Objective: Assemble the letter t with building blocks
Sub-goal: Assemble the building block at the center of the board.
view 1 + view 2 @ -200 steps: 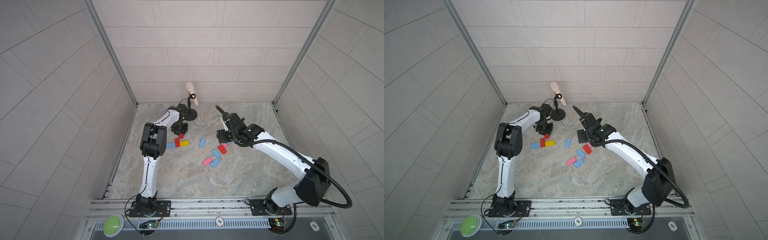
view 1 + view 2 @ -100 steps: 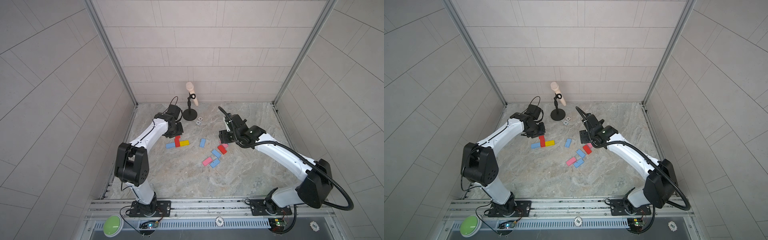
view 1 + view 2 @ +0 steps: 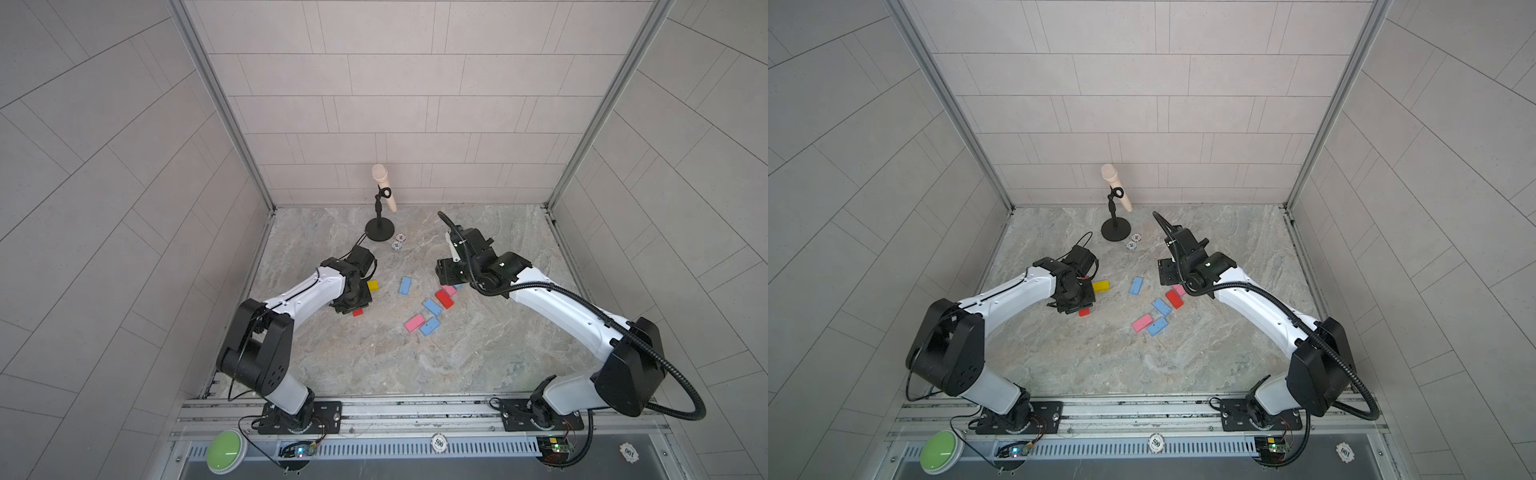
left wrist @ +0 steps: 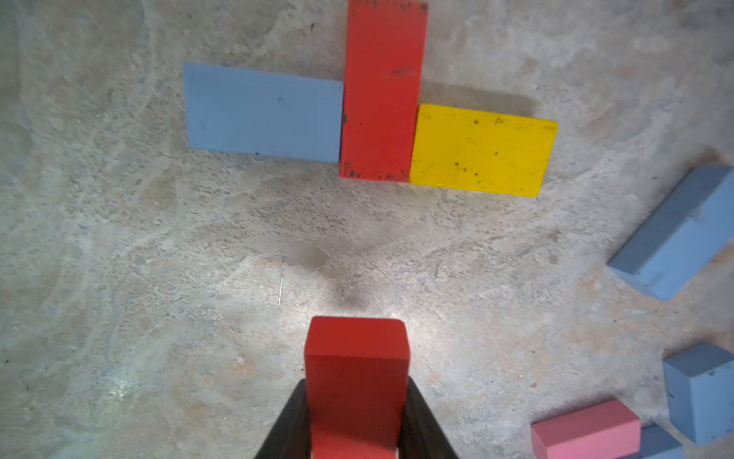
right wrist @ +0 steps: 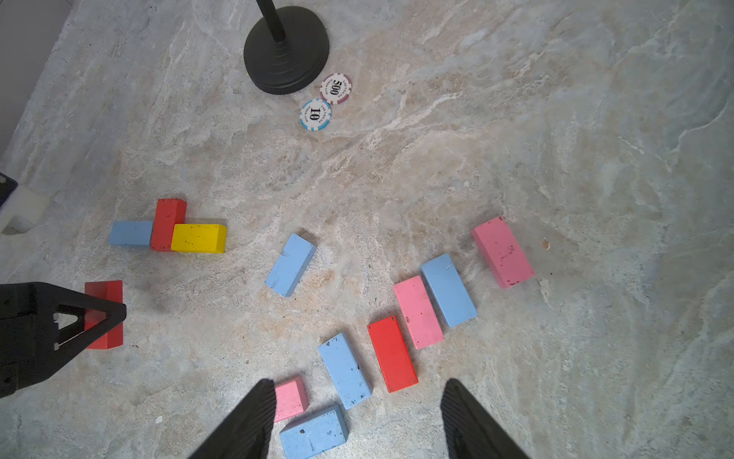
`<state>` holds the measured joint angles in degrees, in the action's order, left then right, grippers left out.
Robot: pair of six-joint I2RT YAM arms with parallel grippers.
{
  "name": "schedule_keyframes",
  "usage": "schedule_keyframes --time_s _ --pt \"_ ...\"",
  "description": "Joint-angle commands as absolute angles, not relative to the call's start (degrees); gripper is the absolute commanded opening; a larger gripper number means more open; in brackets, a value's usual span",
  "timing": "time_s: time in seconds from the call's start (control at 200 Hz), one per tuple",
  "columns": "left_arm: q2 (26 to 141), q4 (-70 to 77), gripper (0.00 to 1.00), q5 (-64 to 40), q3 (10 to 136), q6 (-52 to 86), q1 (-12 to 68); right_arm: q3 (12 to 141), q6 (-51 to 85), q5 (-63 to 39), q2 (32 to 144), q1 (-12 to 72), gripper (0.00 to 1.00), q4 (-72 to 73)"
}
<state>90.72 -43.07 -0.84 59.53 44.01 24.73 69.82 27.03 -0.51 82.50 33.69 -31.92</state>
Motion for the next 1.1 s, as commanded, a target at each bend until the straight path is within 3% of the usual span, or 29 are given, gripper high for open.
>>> schedule_keyframes --time_s 0.0,1.097 --pt "92.1 -41.2 0.08 1.0 59.1 45.0 25.1 69.3 27.6 -0.5 81.3 33.5 0.70 -31.5" --pt "105.4 -42.3 0.28 2.3 65.6 36.3 25.0 65.4 29.4 0.4 77.1 33.3 0.69 -31.2"
